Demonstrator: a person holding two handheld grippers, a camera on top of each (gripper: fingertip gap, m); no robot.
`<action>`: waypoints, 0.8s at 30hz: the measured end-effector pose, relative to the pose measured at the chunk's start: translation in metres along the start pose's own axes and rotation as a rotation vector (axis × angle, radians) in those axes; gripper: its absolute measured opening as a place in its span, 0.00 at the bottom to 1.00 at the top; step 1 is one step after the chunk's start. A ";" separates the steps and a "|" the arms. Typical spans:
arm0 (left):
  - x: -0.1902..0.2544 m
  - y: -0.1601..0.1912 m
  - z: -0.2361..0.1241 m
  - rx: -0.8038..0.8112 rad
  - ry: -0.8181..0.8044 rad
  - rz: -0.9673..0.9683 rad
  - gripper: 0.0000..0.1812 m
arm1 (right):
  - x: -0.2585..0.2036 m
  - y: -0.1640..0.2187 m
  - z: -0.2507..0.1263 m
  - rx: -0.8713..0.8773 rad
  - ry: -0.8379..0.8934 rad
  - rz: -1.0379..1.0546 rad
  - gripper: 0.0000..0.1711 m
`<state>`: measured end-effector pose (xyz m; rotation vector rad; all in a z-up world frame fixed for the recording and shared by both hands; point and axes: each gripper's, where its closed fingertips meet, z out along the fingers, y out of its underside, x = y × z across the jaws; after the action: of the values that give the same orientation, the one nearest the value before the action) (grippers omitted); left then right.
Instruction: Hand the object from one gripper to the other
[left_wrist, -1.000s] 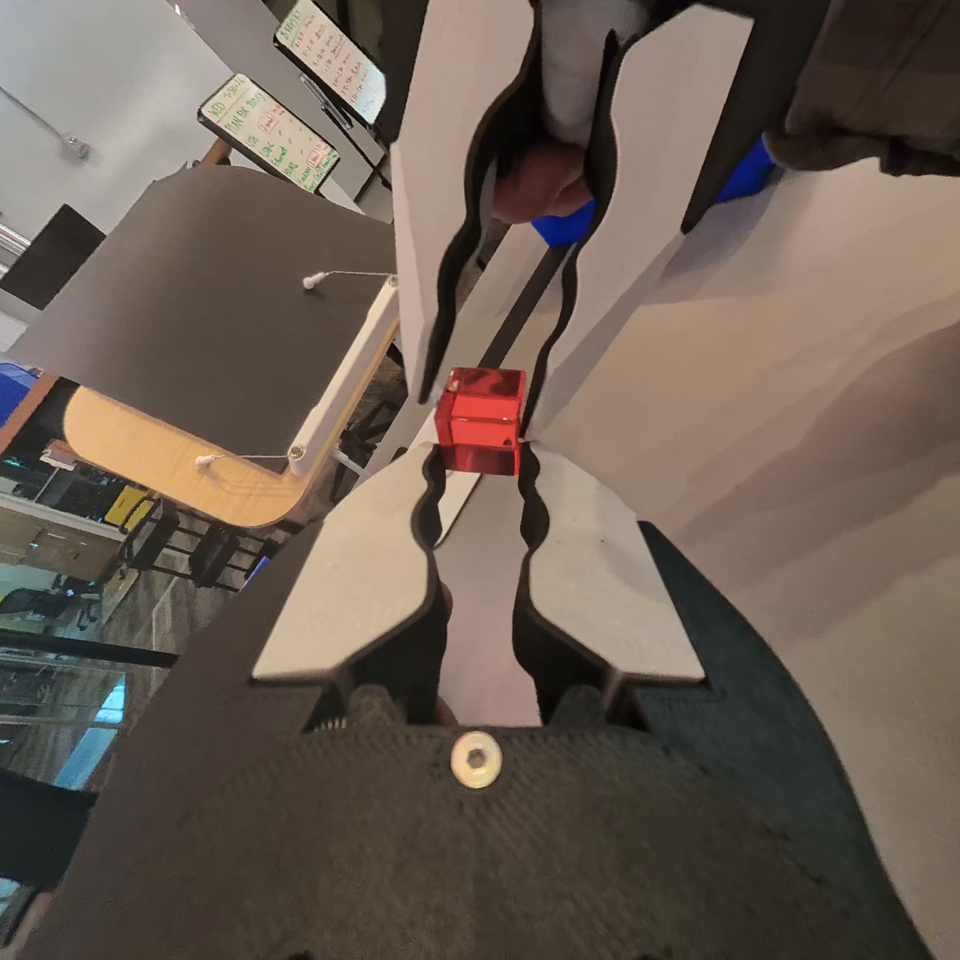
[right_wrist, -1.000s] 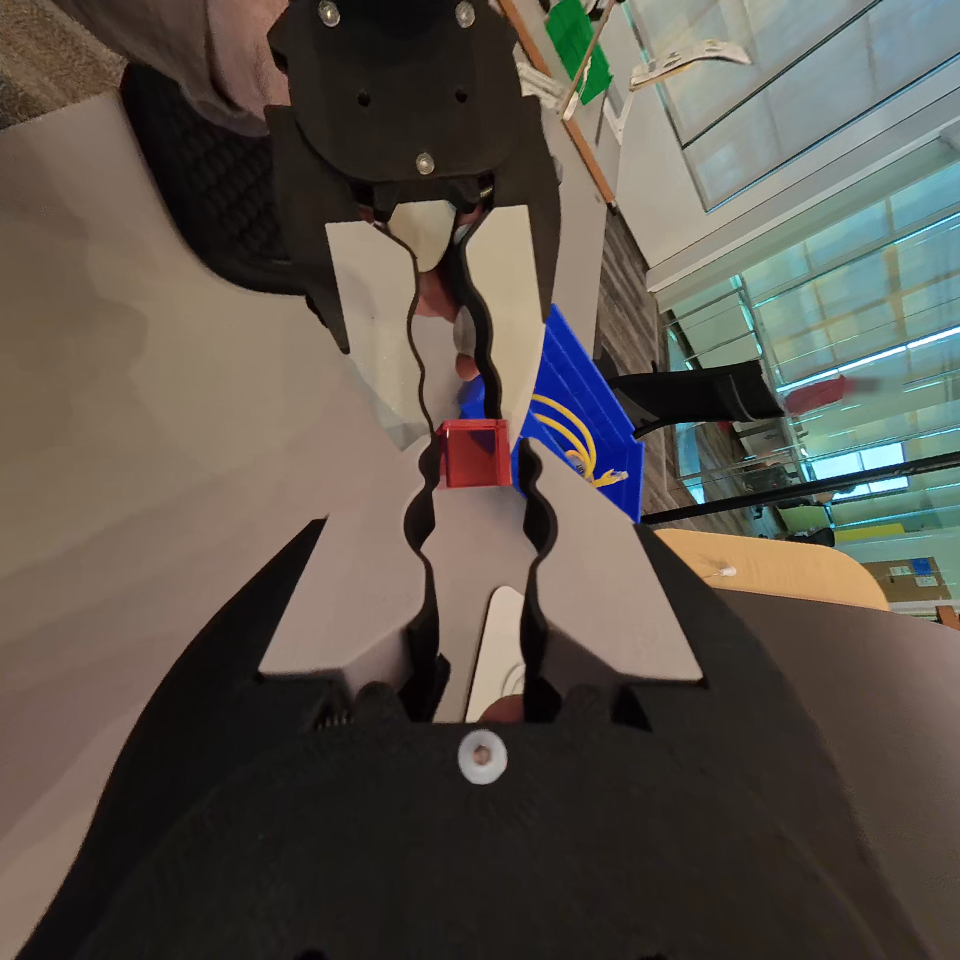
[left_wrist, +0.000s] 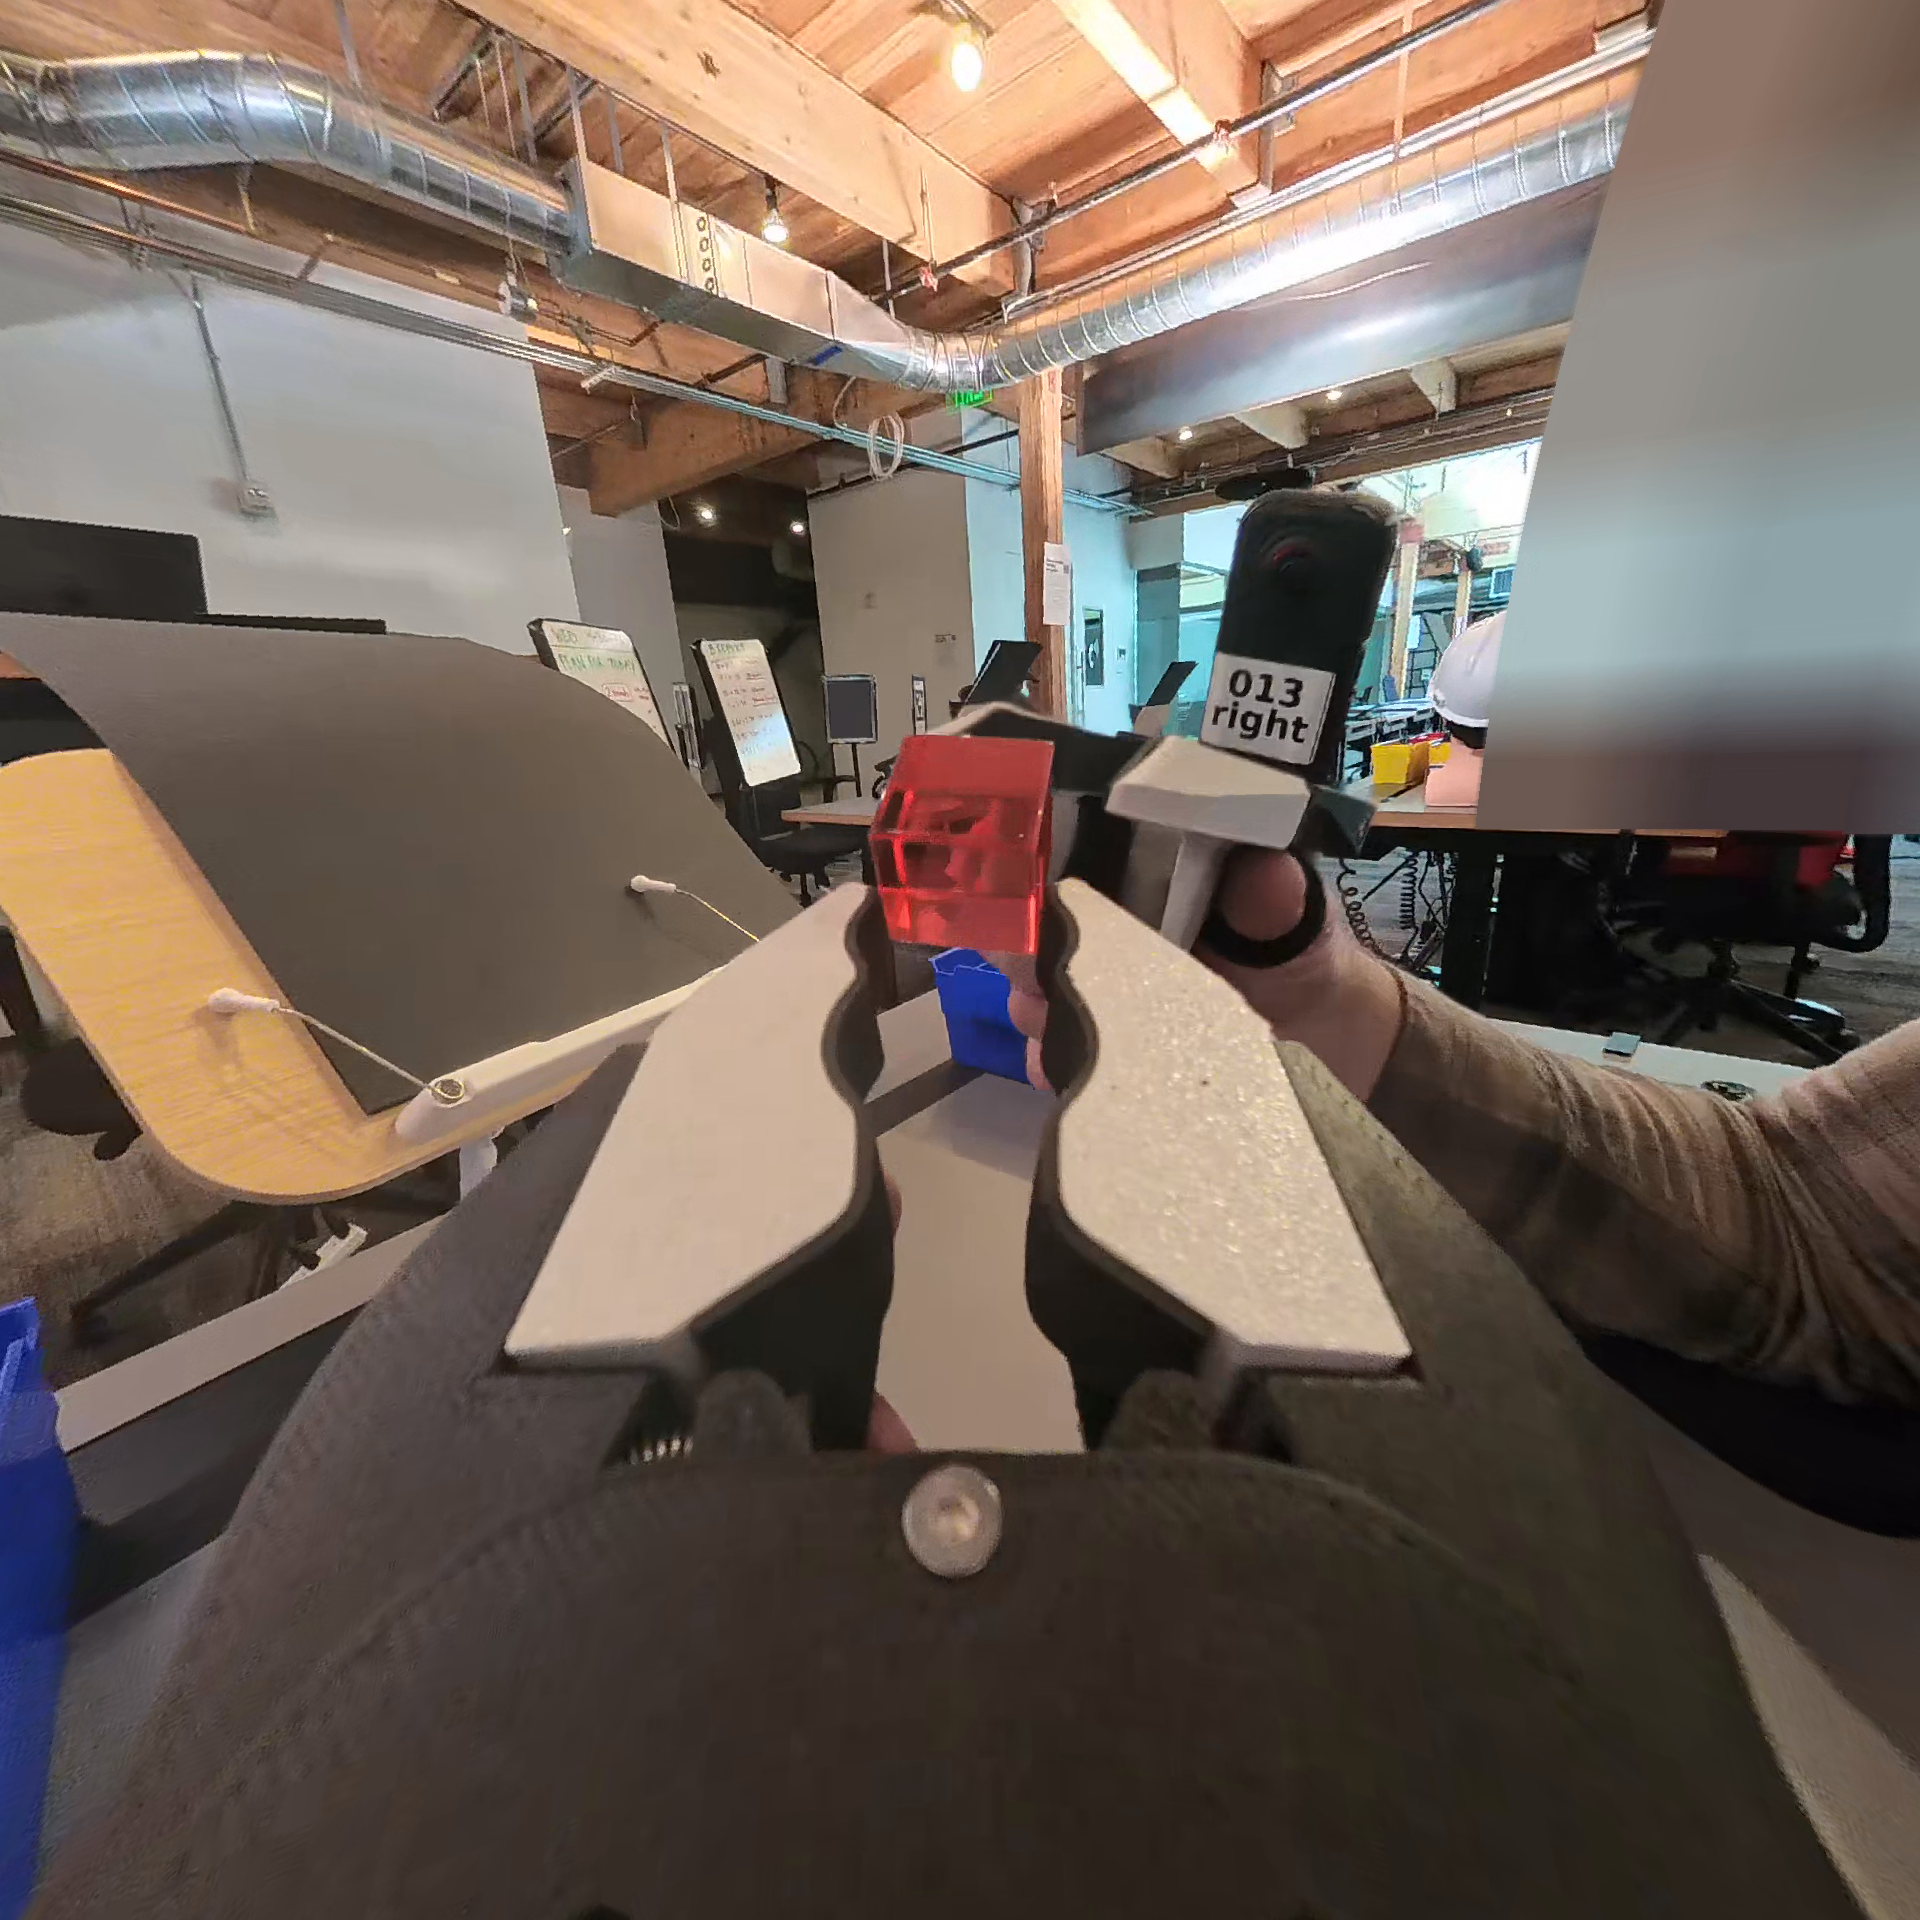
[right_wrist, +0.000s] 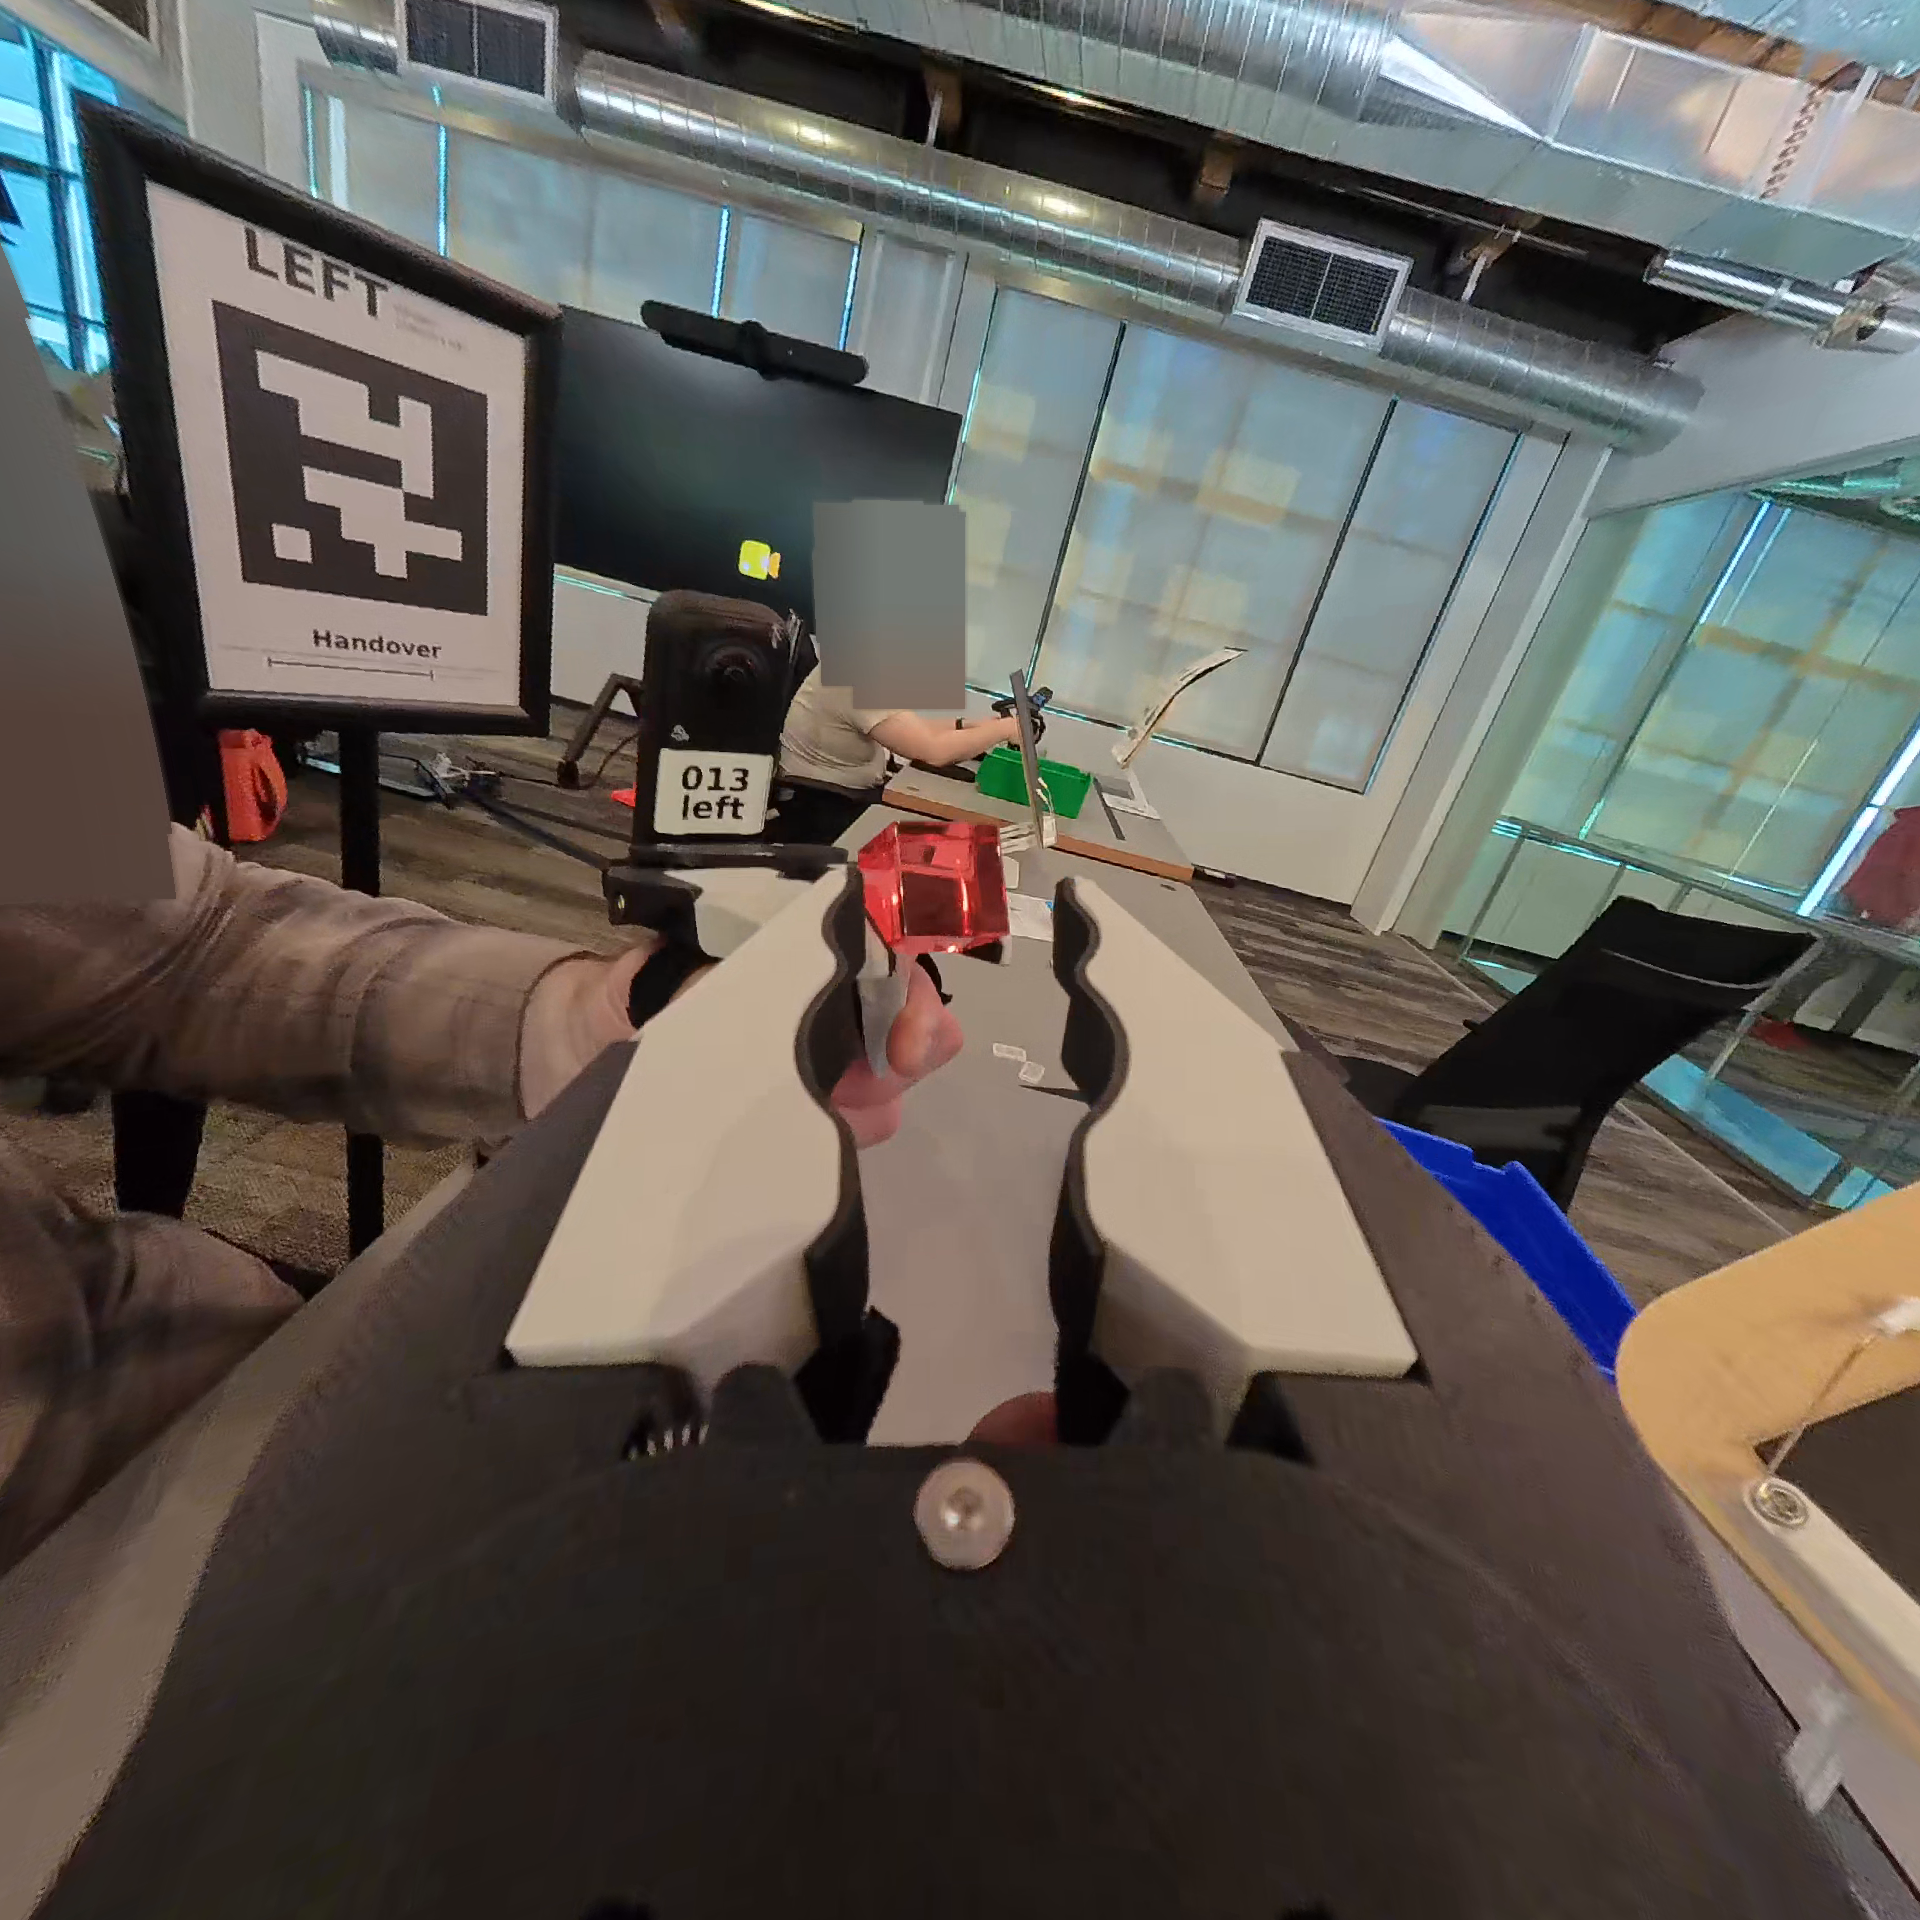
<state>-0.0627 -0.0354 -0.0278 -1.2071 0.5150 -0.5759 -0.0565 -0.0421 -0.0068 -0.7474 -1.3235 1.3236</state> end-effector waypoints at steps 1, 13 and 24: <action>0.000 0.000 0.000 0.004 -0.004 0.002 0.15 | 0.001 0.002 0.001 -0.008 0.007 -0.007 0.19; 0.001 -0.002 -0.002 0.019 -0.001 0.016 0.15 | 0.012 0.012 -0.002 -0.037 0.027 0.005 0.22; 0.006 -0.001 0.000 0.013 0.020 0.037 0.15 | 0.008 0.019 0.004 -0.038 0.009 0.030 0.22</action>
<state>-0.0585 -0.0398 -0.0269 -1.1780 0.5481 -0.5598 -0.0664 -0.0321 -0.0223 -0.8010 -1.3378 1.3209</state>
